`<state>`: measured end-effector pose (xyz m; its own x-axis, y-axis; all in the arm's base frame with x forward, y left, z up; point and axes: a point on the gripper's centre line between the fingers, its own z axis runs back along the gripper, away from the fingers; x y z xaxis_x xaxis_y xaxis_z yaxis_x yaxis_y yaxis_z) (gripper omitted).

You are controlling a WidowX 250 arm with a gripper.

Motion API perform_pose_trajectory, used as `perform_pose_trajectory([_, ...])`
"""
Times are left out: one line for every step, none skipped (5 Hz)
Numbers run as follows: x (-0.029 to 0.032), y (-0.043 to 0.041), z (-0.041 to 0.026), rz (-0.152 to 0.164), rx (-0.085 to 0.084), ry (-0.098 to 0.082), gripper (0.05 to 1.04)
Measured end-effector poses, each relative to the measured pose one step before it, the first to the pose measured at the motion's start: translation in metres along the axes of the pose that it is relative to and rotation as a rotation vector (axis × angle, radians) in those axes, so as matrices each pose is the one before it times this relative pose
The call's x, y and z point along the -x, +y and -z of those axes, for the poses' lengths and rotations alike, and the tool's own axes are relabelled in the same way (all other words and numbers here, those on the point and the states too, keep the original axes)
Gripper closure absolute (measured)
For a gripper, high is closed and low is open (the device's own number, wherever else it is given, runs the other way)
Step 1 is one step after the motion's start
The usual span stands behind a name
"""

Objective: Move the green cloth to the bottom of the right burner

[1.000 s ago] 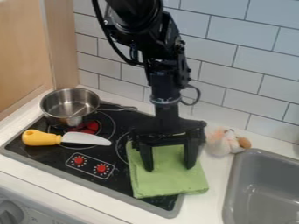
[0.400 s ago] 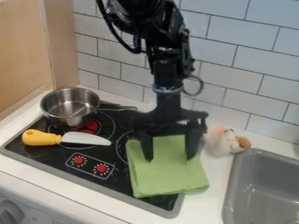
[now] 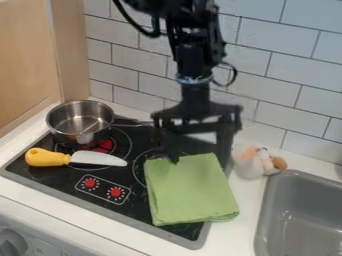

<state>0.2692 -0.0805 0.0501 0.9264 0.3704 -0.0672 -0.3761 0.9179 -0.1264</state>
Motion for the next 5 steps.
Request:
perform_pose_trajectory([0.01243, -0.01154, -0.02372, 0.0471, 0.0492, -0.0769, 0.085])
perform_pose_trajectory([0.00744, 0.00159, -0.01305, 0.0021, 0.0118, -0.0450, 0.085])
perform_pose_trajectory([0.00062, 0.00007, -0.00099, -0.0036, 0.0028, -0.0018, 0.085])
perform_pose_trajectory([-0.00015, 0.00007, -0.00040, 0.0011, -0.0001, -0.0019, 0.085])
perform_pose_trajectory([0.00005, -0.00069, 0.00014, 0.0006, 0.0011, 0.0009, 0.085])
